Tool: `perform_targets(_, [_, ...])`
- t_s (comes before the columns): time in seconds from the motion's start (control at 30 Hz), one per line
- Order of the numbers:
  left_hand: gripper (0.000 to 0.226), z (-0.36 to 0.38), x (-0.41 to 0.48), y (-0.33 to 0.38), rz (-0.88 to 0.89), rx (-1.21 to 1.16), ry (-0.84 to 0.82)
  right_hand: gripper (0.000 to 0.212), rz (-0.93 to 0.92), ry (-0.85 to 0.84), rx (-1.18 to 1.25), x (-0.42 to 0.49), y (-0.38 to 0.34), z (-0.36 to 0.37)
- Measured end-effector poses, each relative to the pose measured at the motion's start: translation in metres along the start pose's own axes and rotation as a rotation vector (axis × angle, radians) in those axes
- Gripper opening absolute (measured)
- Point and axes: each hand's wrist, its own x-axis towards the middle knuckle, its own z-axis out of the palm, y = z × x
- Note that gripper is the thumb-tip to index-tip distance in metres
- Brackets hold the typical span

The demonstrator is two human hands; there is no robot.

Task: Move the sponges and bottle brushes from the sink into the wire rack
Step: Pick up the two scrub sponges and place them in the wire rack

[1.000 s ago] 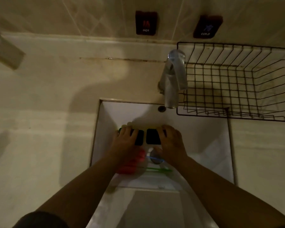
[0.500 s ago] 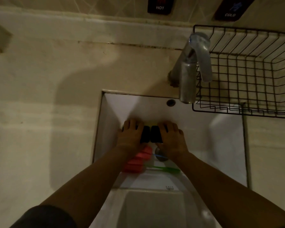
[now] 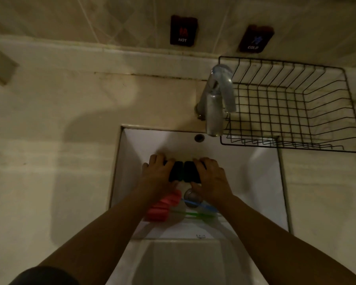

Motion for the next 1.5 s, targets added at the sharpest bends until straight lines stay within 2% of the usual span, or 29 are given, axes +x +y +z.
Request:
perform_targets(0.23, [0.082, -0.046, -0.014, 0.024, 0.128, 0.067, 0.027, 0.077, -0.027, 0.087, -0.022, -0.035, 0.004, -0.048])
perform_targets(0.47, [0.063, -0.086, -0.037, 0.055, 0.180, -0.035, 0.108, 0.075, -0.048, 0.173, 0.020, -0.070, 0.007, -0.096])
perform_targets(0.7, [0.074, -0.129, -0.047, 0.076, 0.265, -0.005, 0.186, 0.070, -0.059, 0.245, 0.030, -0.089, 0.009, -0.141])
perform_targets(0.93, [0.067, -0.146, -0.049, 0.097, 0.341, 0.008, 0.248, 0.069, -0.069, 0.276, 0.041, -0.099, 0.023, -0.167])
perform_targets(1.17, [0.070, -0.148, -0.037, 0.128, 0.356, -0.013, 0.302, 0.070, -0.089, 0.285, 0.114, -0.099, 0.058, -0.183])
perform_targets(1.5, [0.064, -0.149, 0.016, 0.201, 0.338, -0.016, 0.352, 0.065, -0.151, 0.305, 0.162, -0.076, 0.146, -0.217])
